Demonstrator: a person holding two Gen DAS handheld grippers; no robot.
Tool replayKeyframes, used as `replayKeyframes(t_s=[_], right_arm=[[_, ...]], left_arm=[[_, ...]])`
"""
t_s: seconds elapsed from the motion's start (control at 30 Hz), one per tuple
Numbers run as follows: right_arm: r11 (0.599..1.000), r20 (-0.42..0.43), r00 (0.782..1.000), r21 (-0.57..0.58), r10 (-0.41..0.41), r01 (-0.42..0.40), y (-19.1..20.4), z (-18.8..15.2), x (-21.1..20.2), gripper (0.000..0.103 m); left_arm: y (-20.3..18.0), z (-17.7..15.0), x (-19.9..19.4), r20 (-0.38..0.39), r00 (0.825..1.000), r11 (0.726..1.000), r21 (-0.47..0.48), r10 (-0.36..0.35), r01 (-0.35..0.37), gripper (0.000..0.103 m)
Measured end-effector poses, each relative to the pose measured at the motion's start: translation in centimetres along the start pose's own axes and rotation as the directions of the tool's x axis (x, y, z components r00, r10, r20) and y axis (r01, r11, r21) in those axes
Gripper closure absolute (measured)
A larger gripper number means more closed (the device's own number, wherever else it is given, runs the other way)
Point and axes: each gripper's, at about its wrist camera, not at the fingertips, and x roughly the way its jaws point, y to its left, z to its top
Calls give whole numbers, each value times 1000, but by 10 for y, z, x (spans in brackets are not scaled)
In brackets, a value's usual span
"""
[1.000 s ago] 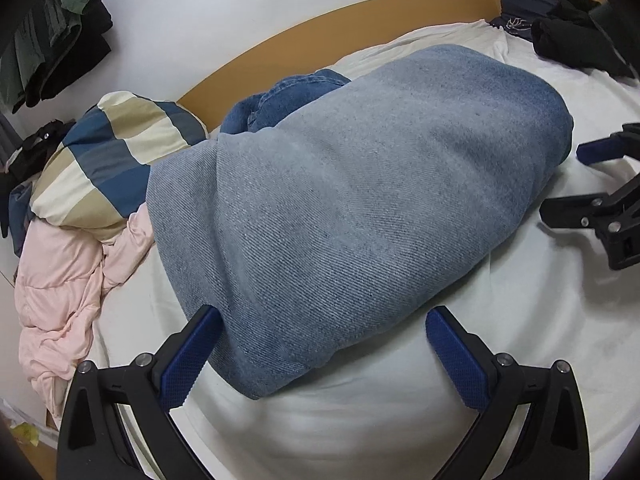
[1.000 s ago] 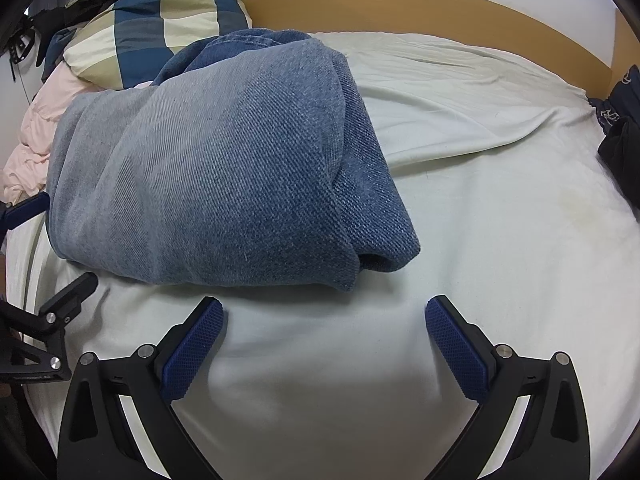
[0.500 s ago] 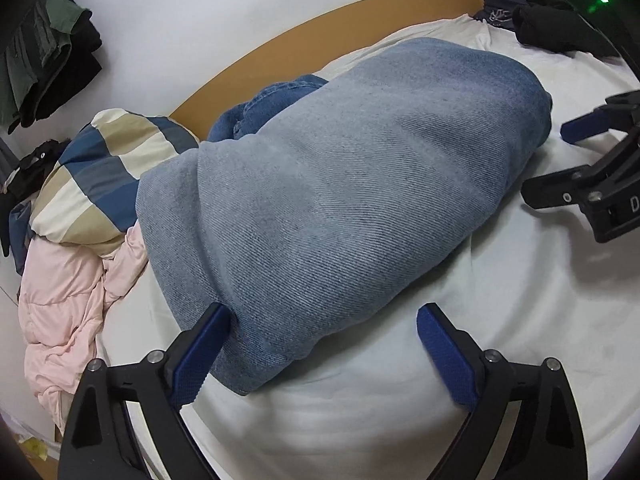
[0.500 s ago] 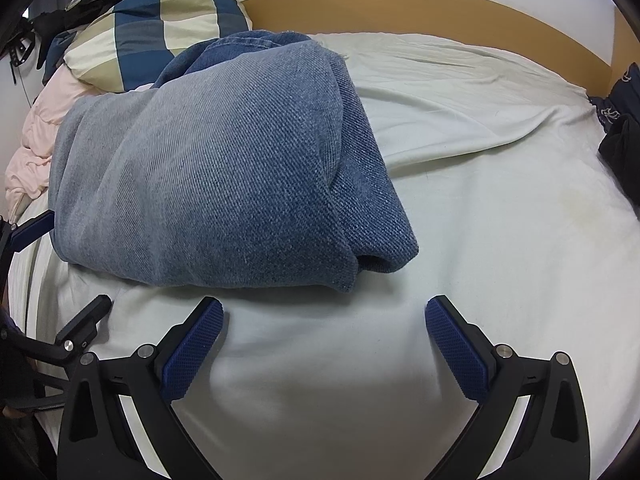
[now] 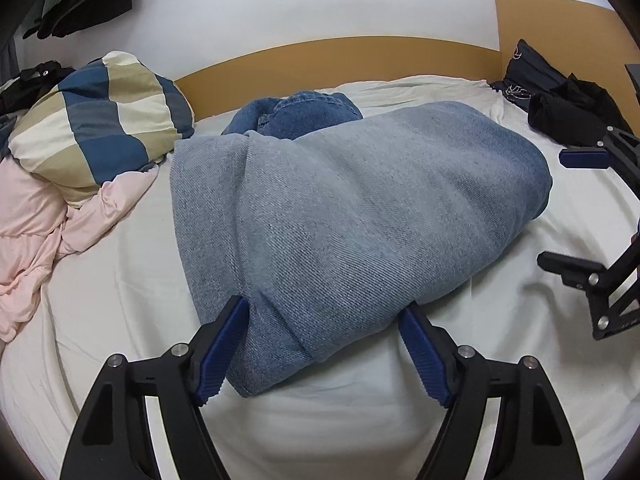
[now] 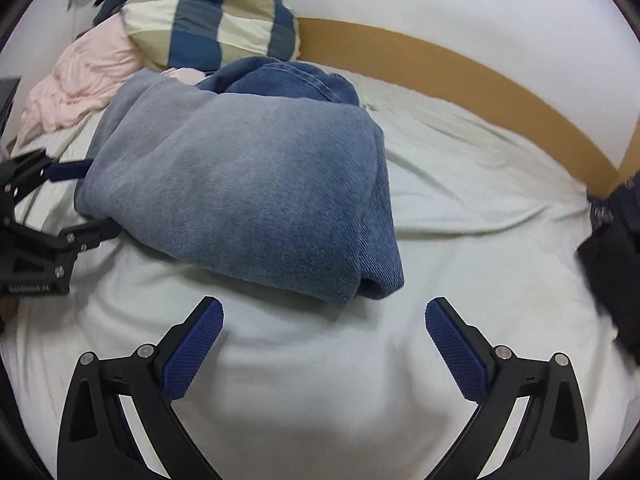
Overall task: Fold clothes
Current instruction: 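Move both open grippers to opposite ends of the denim bundle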
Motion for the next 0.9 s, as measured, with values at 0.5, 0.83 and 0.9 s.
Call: replayKeyframes(t_s=[0.5, 0.83, 0.9], right_arm=[[927, 29, 985, -333, -171, 171, 33, 13, 24, 17], [976, 56, 992, -180, -111, 119, 3, 69, 35, 36], [979, 56, 992, -168, -109, 117, -1, 78, 42, 36]], left_arm=[[19, 4, -5, 31, 998, 993, -106, -48, 51, 23], [20, 5, -32, 150, 981, 986, -94, -120, 135, 23], [13, 6, -36, 159, 977, 989, -12, -143, 147, 20]])
